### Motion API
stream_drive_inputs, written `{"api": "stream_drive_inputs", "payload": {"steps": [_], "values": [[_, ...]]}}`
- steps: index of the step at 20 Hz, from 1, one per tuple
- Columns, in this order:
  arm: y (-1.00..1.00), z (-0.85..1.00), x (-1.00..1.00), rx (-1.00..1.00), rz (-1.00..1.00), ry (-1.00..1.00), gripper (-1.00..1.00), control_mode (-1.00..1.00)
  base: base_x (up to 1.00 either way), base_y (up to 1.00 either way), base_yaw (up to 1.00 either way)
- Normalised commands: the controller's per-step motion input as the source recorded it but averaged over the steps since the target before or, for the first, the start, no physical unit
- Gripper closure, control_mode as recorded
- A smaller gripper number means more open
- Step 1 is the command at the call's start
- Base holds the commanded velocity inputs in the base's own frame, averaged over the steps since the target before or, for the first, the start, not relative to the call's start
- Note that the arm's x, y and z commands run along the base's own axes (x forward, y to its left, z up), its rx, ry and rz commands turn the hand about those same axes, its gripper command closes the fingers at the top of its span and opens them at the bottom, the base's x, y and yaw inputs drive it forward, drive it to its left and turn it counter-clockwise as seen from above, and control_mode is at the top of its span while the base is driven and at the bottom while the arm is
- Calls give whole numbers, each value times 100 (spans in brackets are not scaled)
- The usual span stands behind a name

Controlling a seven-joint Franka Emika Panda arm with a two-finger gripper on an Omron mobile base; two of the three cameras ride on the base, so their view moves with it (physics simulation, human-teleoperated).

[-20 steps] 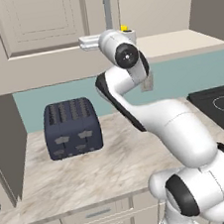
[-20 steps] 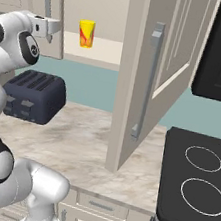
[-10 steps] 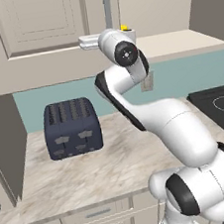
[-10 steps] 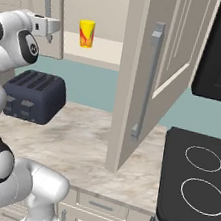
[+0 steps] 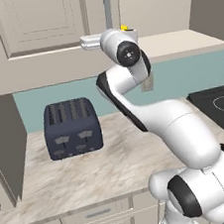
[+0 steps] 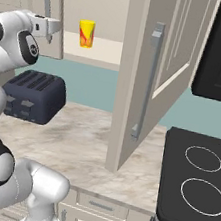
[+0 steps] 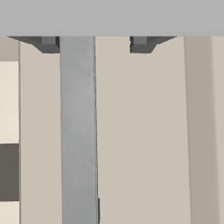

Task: Open the cabinet directly in front. Then move the liquor and the cup to the dining counter with the jar on it.

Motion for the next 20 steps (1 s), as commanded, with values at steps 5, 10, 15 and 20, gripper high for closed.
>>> {"api": "stream_drive_inputs", "payload": {"steps": [5,10,15,20], "values": [[18,2,-26,0,0,1,100,-100,0,0,0],[69,10,-50,0,0,2,100,-100,0,0,0],[98,0,-56,0,0,7,100,-100,0,0,0],[100,0,-69,0,0,3,100,-100,0,0,0]]}}
